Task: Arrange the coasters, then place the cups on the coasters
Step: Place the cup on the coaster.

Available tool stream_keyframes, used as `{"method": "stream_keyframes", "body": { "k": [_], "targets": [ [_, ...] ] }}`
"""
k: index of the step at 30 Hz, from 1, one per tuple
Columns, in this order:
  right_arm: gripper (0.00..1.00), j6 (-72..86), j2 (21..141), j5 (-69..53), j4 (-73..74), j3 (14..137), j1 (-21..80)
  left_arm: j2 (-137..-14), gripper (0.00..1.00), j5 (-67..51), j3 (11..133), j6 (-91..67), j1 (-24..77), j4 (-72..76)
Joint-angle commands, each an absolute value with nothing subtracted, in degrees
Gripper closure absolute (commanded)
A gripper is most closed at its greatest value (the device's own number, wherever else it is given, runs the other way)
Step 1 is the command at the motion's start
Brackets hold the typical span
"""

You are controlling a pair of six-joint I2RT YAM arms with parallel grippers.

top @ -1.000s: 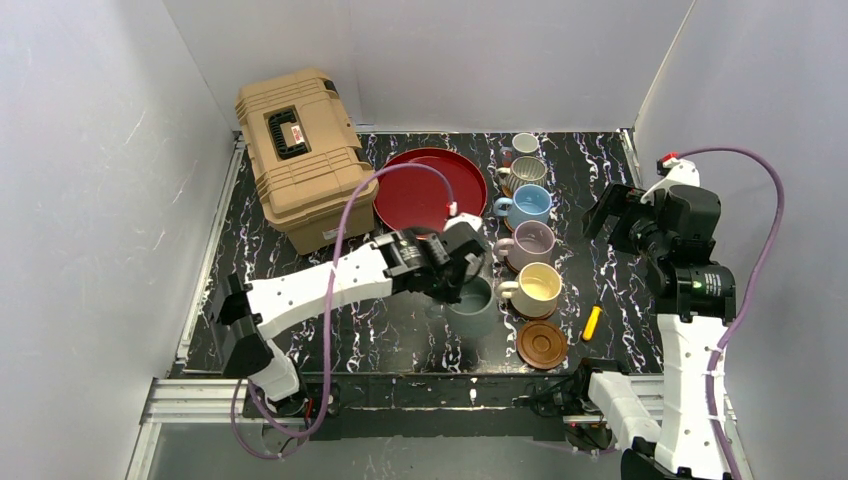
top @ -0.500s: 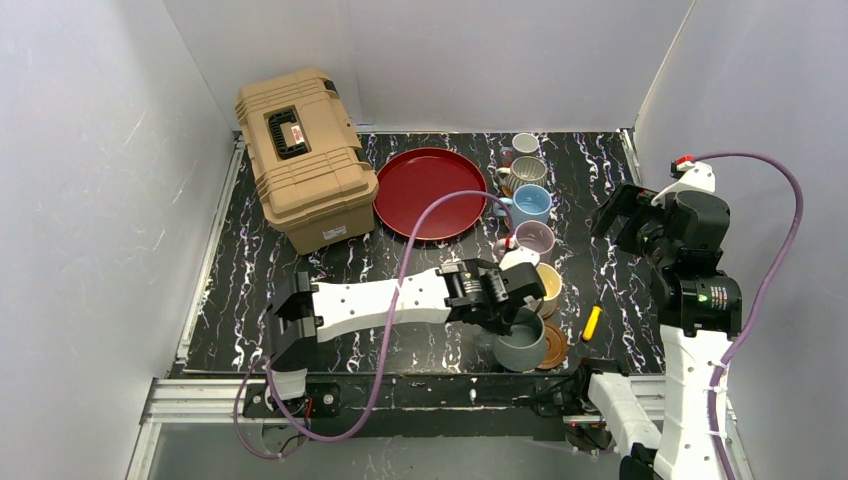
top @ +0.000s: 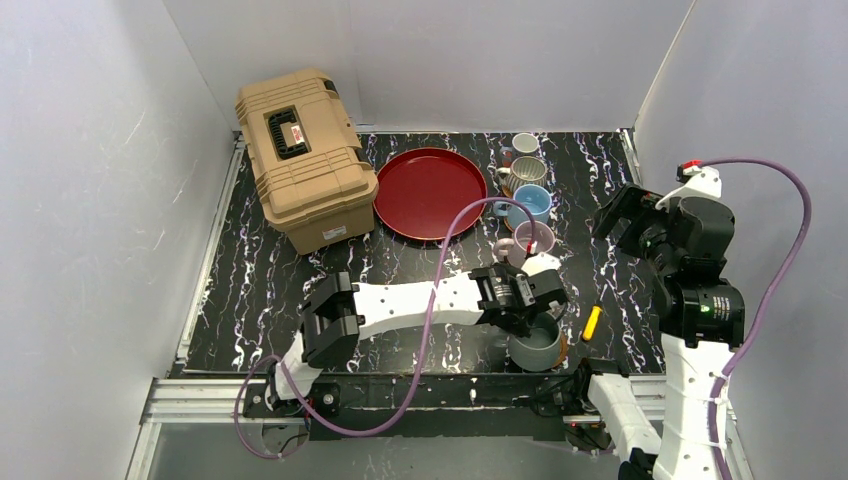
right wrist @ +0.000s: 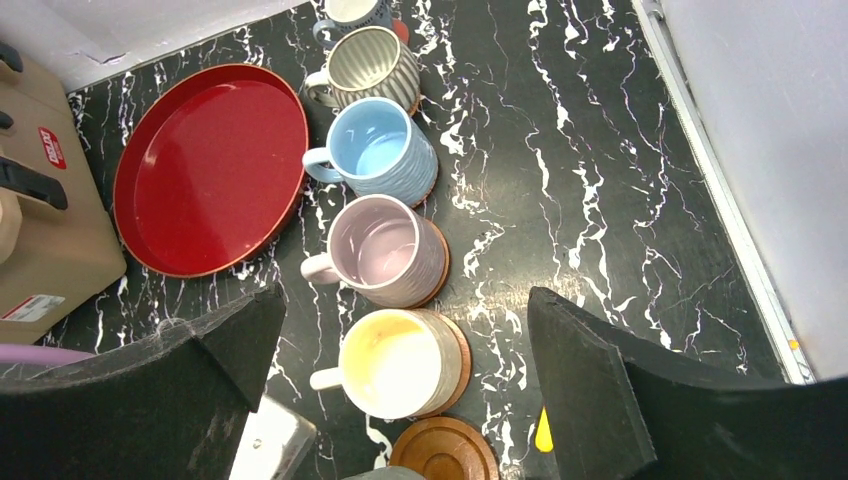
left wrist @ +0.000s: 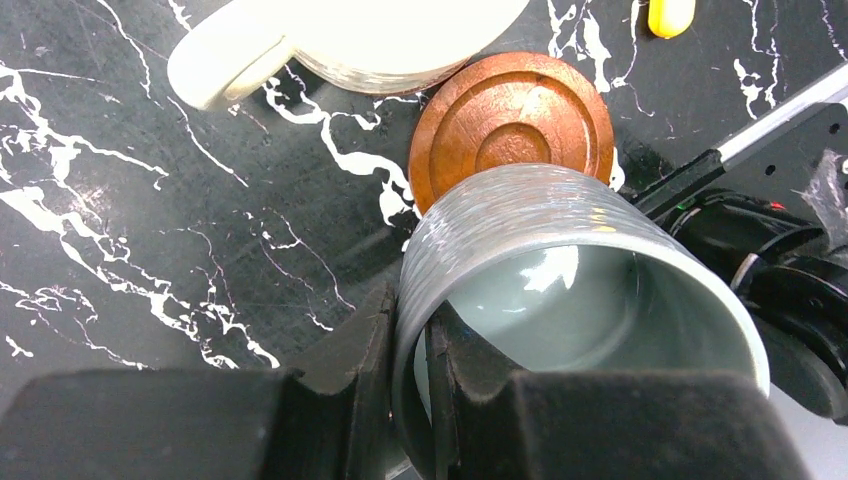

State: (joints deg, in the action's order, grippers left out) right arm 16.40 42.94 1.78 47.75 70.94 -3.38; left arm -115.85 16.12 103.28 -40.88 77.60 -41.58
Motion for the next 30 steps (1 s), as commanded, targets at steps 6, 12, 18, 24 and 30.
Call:
{"method": "stream_keyframes", "body": {
  "k": [6, 12, 18, 24, 30],
  "targets": [
    [0.0, 17.2, 42.0, 2.1, 44.1, 71.2, -3.6, -117.7, 1.0, 19.0, 109.8, -40.9, 78.0, -40.5],
    [0.0, 17.2, 41.9, 2.3, 43.9, 70.9, -3.6, -120.2, 1.0, 18.2, 111.9, -40.9, 78.0, -40.9],
    [0.0, 17.2, 41.9, 2.3, 43.9, 70.8, -3.6, -121.9, 1.0, 18.6, 113.5, -40.3, 78.0, -41.1],
    [0.0, 17.3, 41.8, 2.4, 43.9, 70.7, -3.6, -124.0, 1.0, 18.4, 115.6, -39.8, 78.0, -41.2],
    [0.0, 17.4, 41.8, 2.5, 43.9, 70.6, -3.6, -124.8, 1.0, 19.8, 115.8, -39.6, 78.0, -41.1]
  ]
}}
